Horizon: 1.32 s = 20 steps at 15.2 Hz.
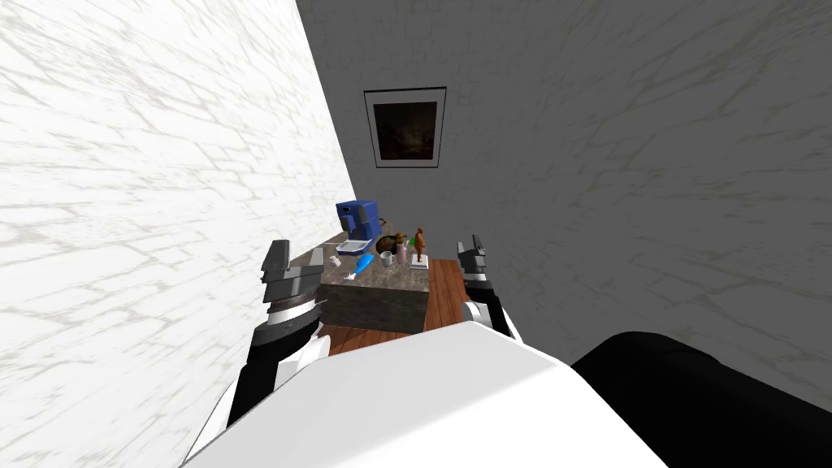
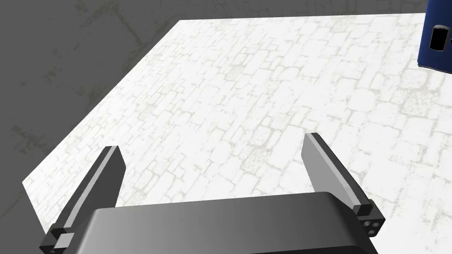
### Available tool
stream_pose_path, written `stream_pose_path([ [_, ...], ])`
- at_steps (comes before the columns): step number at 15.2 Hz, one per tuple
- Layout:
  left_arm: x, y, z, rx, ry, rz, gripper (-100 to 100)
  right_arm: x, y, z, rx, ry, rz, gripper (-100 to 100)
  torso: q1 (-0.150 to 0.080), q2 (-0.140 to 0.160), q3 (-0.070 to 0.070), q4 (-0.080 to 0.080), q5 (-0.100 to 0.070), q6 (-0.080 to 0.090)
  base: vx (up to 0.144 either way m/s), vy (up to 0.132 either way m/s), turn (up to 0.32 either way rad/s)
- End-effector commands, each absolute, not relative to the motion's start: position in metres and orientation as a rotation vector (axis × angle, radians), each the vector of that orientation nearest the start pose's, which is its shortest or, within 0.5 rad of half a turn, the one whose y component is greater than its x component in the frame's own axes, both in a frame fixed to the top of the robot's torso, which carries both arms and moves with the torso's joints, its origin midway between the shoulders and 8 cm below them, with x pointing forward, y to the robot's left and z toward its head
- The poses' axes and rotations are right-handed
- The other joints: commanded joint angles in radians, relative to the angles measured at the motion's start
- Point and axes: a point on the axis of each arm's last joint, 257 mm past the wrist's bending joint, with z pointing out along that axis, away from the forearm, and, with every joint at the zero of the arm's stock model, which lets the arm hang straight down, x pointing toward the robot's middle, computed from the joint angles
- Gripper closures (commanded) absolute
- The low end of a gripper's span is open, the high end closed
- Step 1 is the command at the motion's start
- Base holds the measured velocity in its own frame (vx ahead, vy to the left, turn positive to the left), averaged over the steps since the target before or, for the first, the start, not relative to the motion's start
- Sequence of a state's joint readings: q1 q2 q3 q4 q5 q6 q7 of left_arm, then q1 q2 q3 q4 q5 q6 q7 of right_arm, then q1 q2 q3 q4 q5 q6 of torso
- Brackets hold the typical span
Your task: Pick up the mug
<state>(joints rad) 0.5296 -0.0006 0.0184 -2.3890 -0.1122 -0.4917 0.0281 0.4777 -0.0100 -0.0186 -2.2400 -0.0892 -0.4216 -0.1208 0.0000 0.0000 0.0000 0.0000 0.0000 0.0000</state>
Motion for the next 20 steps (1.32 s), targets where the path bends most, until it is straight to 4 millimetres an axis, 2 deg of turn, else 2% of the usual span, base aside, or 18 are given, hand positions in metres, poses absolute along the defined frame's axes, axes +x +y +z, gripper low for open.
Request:
stream_pose_path([
  [1, 0.329, 0.265, 0.055, -0.531, 0.654, -1.247, -100, 0.363, -0.296, -0.001, 0.834, 0.590, 1.435, 0, 0.000, 0.000, 0.000, 0.000, 0.000, 0.000, -0.002, 0.004, -0.011],
  [3, 0.345, 0.261, 0.044, -0.537, 0.713, -1.252, -100, 0.363, -0.296, -0.001, 0.834, 0.590, 1.435, 0, 0.001, 0.000, 0.000, 0.000, 0.000, 0.000, -0.007, 0.014, -0.026],
  [4, 0.345, 0.261, 0.044, -0.537, 0.713, -1.252, -100, 0.363, -0.296, -0.001, 0.834, 0.590, 1.435, 0, 0.001, 0.000, 0.000, 0.000, 0.000, 0.000, -0.008, 0.019, -0.029],
  [5, 0.356, 0.259, 0.036, -0.548, 0.746, -1.254, -100, 0.363, -0.296, -0.001, 0.834, 0.590, 1.435, 0, 0.002, 0.000, 0.000, 0.000, 0.000, 0.000, -0.008, 0.020, -0.031],
  [6, 0.356, 0.259, 0.036, -0.548, 0.746, -1.254, -100, 0.363, -0.296, -0.001, 0.834, 0.590, 1.435, 0, 0.002, 0.000, 0.000, 0.000, 0.000, 0.000, -0.006, 0.018, -0.023],
  [7, 0.368, 0.257, 0.026, -0.565, 0.782, -1.254, -100, 0.363, -0.296, -0.001, 0.834, 0.590, 1.435, 0, 0.002, 0.000, 0.000, 0.000, 0.000, 0.000, -0.008, 0.017, -0.024],
  [8, 0.368, 0.257, 0.026, -0.565, 0.782, -1.254, -100, 0.363, -0.296, -0.001, 0.834, 0.590, 1.435, 0, 0.002, 0.000, 0.000, 0.000, 0.000, 0.000, -0.008, 0.018, -0.024],
  [9, 0.381, 0.255, 0.016, -0.582, 0.818, -1.253, -100, 0.363, -0.296, -0.001, 0.834, 0.590, 1.435, 0, 0.002, 0.000, 0.000, 0.000, 0.000, 0.000, -0.010, 0.022, -0.029],
  [10, 0.382, 0.255, 0.015, -0.585, 0.821, -1.252, -100, 0.363, -0.296, -0.001, 0.834, 0.590, 1.435, 0, 0.002, 0.000, 0.000, 0.000, 0.000, 0.000, -0.010, 0.020, -0.028],
  [11, 0.396, 0.253, 0.005, -0.603, 0.856, -1.252, -100, 0.363, -0.296, -0.001, 0.834, 0.590, 1.435, 0, 0.002, 0.000, 0.000, 0.000, 0.000, 0.000, -0.011, 0.022, -0.042],
  [12, 0.397, 0.253, 0.003, -0.610, 0.862, -1.248, -100, 0.363, -0.296, -0.001, 0.834, 0.590, 1.435, 0, 0.002, 0.000, 0.000, 0.000, 0.000, 0.000, -0.010, 0.023, -0.039],
  [13, 0.412, 0.251, -0.007, -0.628, 0.898, -1.248, -100, 0.363, -0.296, -0.001, 0.834, 0.590, 1.435, 0, 0.002, 0.000, 0.000, 0.000, 0.000, 0.000, -0.010, 0.024, -0.037],
  [14, 0.414, 0.251, -0.010, -0.638, 0.907, -1.243, -100, 0.363, -0.296, -0.001, 0.834, 0.590, 1.435, 0, 0.002, 0.000, 0.000, 0.000, 0.001, 0.000, -0.010, 0.023, -0.035],
  [15, 0.428, 0.248, -0.020, -0.652, 0.940, -1.244, -100, 0.363, -0.296, -0.001, 0.834, 0.590, 1.435, 0, 0.002, 0.000, 0.000, 0.000, 0.000, 0.000, -0.010, 0.028, -0.041],
  [17, 0.431, 0.249, -0.025, -0.668, 0.955, -1.235, -100, 0.363, -0.296, -0.001, 0.834, 0.590, 1.435, 0, 0.002, 0.000, 0.000, 0.000, 0.001, 0.000, -0.011, 0.025, -0.028],
  [18, 0.447, 0.246, -0.037, -0.691, 0.997, -1.231, -100, 0.363, -0.296, -0.001, 0.834, 0.590, 1.435, 0, 0.002, 0.000, 0.000, 0.000, 0.000, 0.000, -0.007, 0.021, -0.029],
  [19, 0.448, 0.246, -0.040, -0.701, 1.006, -1.225, -100, 0.363, -0.296, -0.001, 0.834, 0.590, 1.435, 0, 0.002, 0.000, 0.000, 0.000, 0.000, 0.000, -0.006, 0.024, -0.039],
  [20, 0.462, 0.242, -0.048, -0.711, 1.036, -1.227, -100, 0.363, -0.296, -0.001, 0.834, 0.590, 1.435, 0, 0.002, 0.000, 0.000, 0.000, 0.000, 0.000, -0.007, 0.029, -0.057],
])
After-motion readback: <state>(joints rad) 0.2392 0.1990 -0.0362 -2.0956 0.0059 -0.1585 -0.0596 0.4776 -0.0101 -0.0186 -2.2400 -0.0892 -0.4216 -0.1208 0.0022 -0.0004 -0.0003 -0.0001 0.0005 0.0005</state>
